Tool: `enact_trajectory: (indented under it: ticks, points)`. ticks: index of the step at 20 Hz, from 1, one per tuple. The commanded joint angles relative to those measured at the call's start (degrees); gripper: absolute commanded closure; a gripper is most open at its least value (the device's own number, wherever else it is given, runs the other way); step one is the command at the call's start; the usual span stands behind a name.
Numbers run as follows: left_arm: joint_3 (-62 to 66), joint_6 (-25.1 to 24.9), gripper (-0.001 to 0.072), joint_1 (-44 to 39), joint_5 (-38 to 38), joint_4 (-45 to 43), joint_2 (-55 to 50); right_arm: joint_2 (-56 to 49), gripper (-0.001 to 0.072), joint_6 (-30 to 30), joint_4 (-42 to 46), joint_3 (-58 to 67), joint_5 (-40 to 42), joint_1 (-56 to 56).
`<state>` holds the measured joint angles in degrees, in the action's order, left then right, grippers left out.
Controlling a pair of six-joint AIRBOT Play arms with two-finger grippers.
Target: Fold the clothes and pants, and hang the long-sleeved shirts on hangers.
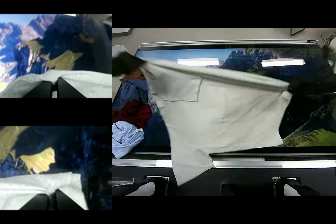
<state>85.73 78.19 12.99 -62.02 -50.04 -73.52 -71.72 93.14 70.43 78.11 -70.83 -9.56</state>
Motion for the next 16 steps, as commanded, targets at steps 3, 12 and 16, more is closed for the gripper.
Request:
enact_trajectory:
  ticks: [3,12,16]
  points:
    - [-6.99,8.04,0.0684,-3.61,-4.87,1.09,-18.08,-17.14,0.0652,2.89,-17.86,-4.5,2.95,1.9]
    - [-4.55,3.78,-0.0002,8.02,-32.06,-10.29,-16.48,-13.25,0.0121,-3.87,4.83,3.93,-17.99,-14.69]
    - [-26.62,0.94,0.0144,10.8,-20.74,-11.74,-7.8,-9.38,0.011,-4.07,6.56,-8.33,-19.69,-20.28]
